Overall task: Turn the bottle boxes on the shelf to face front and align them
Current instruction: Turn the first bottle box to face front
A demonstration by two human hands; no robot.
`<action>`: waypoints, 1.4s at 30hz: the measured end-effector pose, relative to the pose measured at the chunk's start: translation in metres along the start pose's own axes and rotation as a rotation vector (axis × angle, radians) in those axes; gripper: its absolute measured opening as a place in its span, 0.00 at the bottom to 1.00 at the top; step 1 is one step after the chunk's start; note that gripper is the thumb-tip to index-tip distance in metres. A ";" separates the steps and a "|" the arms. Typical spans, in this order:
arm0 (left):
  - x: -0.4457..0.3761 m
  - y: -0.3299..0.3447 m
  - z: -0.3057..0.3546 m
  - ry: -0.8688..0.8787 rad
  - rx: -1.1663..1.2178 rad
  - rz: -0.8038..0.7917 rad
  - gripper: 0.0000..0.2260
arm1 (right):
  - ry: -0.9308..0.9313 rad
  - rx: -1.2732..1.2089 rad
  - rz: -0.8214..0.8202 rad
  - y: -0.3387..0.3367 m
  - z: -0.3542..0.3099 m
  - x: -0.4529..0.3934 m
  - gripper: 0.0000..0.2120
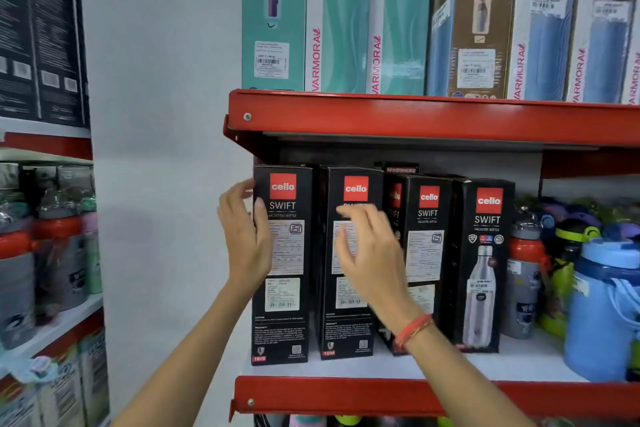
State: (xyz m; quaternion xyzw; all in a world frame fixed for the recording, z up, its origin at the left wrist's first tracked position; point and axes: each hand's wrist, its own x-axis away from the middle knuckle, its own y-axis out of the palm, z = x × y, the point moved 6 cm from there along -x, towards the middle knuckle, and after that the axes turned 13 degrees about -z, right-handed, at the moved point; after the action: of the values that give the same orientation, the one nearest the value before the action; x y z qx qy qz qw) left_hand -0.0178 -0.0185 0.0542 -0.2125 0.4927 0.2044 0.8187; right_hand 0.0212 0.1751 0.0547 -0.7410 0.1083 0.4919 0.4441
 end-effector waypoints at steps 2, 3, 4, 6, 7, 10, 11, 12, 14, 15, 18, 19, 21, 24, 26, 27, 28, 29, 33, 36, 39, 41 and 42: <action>0.004 0.003 -0.019 -0.252 0.192 0.035 0.15 | 0.099 -0.099 -0.099 0.022 -0.004 0.007 0.17; 0.008 0.008 -0.032 -0.369 0.265 0.024 0.17 | 0.118 -0.110 -0.148 0.036 -0.008 0.014 0.20; 0.014 0.013 -0.040 -0.466 0.343 -0.035 0.19 | 0.165 -0.123 -0.238 0.052 -0.012 0.021 0.24; 0.021 0.028 -0.056 -0.514 0.540 -0.245 0.28 | 0.247 -0.157 -0.344 0.078 -0.019 0.031 0.33; 0.023 0.031 -0.059 -0.517 0.622 -0.355 0.31 | 0.297 -0.185 -0.397 0.089 -0.022 0.034 0.37; 0.031 0.032 -0.059 -0.572 0.715 -0.538 0.32 | 0.421 -0.246 -0.477 0.112 -0.037 0.039 0.51; 0.032 0.031 -0.058 -0.587 0.687 -0.554 0.32 | 0.459 -0.253 -0.474 0.114 -0.041 0.037 0.55; 0.032 0.028 -0.058 -0.599 0.636 -0.550 0.34 | 0.494 -0.263 -0.464 0.114 -0.043 0.035 0.60; 0.031 0.022 -0.057 -0.620 0.587 -0.552 0.38 | 0.524 -0.298 -0.446 0.109 -0.046 0.029 0.67; 0.030 0.017 -0.054 -0.611 0.579 -0.559 0.37 | 0.512 -0.316 -0.435 0.105 -0.047 0.027 0.69; 0.026 -0.004 -0.039 -0.550 0.598 -0.542 0.32 | 0.448 -0.347 -0.404 0.093 -0.052 0.023 0.71; 0.024 -0.012 -0.034 -0.533 0.592 -0.537 0.32 | 0.434 -0.353 -0.395 0.089 -0.053 0.021 0.71; 0.022 -0.025 -0.024 -0.490 0.565 -0.543 0.31 | 0.417 -0.357 -0.378 0.082 -0.049 0.014 0.70; 0.024 -0.036 -0.020 -0.411 0.485 -0.604 0.27 | 0.403 -0.410 -0.386 0.073 -0.036 -0.001 0.68; 0.028 -0.039 -0.023 -0.340 0.372 -0.617 0.32 | 0.375 -0.436 -0.408 0.068 -0.028 -0.009 0.67; 0.029 -0.040 -0.025 -0.306 0.320 -0.600 0.35 | 0.355 -0.445 -0.424 0.068 -0.026 -0.012 0.66; 0.029 -0.040 -0.026 -0.279 0.278 -0.576 0.38 | 0.334 -0.456 -0.438 0.068 -0.024 -0.015 0.64; 0.029 -0.039 -0.028 -0.256 0.238 -0.556 0.39 | 0.318 -0.468 -0.449 0.070 -0.023 -0.017 0.62; 0.030 -0.028 -0.038 -0.245 0.130 -0.495 0.43 | 0.318 -0.503 -0.442 0.081 -0.016 -0.022 0.59; 0.034 -0.020 -0.048 -0.280 0.124 -0.450 0.44 | 0.353 -0.485 -0.439 0.092 -0.011 -0.023 0.60; 0.039 -0.013 -0.050 -0.307 0.072 -0.433 0.44 | 0.362 -0.466 -0.446 0.102 -0.004 -0.022 0.58; 0.041 -0.008 -0.048 -0.318 0.035 -0.441 0.43 | 0.378 -0.439 -0.439 0.107 0.000 -0.019 0.57; 0.042 -0.006 -0.048 -0.320 0.020 -0.447 0.42 | 0.389 -0.417 -0.435 0.109 0.001 -0.017 0.56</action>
State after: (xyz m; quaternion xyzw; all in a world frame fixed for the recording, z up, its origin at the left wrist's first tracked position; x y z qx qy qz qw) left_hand -0.0309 -0.0446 -0.0030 -0.2730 0.2999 0.0449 0.9130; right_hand -0.0531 0.1078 0.0086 -0.9013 -0.0721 0.2472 0.3485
